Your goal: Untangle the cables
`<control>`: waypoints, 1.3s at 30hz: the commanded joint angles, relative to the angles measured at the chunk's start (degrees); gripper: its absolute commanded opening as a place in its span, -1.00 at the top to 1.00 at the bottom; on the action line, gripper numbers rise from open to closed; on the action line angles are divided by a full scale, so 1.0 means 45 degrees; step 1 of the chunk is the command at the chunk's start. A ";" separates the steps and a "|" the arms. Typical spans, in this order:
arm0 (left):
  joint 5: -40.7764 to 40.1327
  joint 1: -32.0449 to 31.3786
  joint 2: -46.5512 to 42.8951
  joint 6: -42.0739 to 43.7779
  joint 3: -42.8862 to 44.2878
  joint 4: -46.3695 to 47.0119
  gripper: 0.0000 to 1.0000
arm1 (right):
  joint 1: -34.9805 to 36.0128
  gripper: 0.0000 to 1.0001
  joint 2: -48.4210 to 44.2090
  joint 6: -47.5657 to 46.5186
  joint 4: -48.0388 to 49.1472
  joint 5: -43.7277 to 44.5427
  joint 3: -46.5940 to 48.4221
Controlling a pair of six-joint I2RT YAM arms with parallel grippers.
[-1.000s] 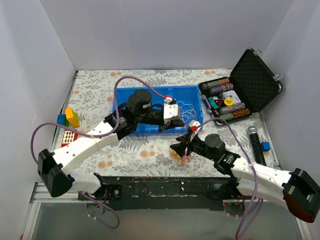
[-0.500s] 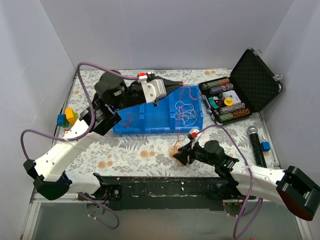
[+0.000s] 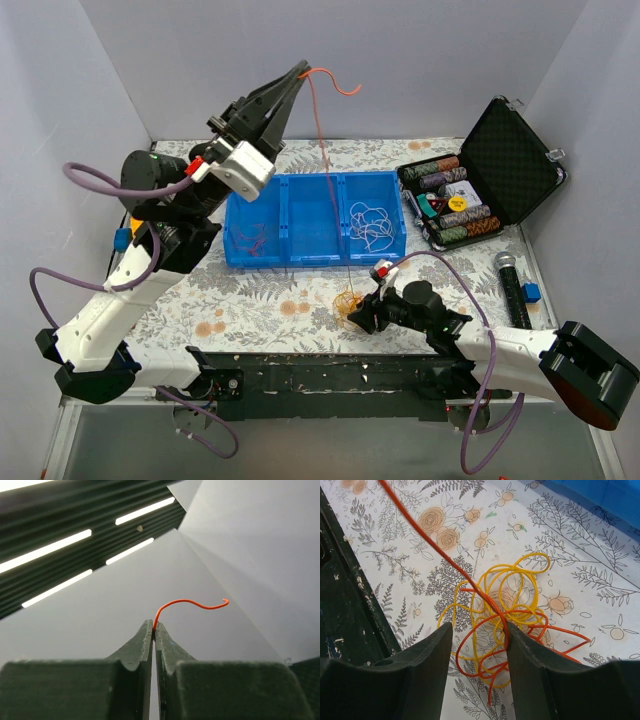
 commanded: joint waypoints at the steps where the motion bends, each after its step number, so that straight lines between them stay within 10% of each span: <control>1: -0.0294 -0.0046 -0.0201 0.1804 0.0543 0.1819 1.00 | 0.0028 -0.07 0.0418 -0.0070 0.0379 -0.0367 0.0606; 12: -0.2403 -0.0046 0.1459 0.4991 0.3472 0.4833 1.00 | 0.0028 -0.10 0.0536 -0.0188 0.0047 -0.0407 0.0802; 39: -0.6701 0.2276 -0.1022 0.2710 -0.3207 0.4110 1.00 | 0.0028 -0.04 -0.1124 -0.0227 -0.0402 -0.0368 0.0177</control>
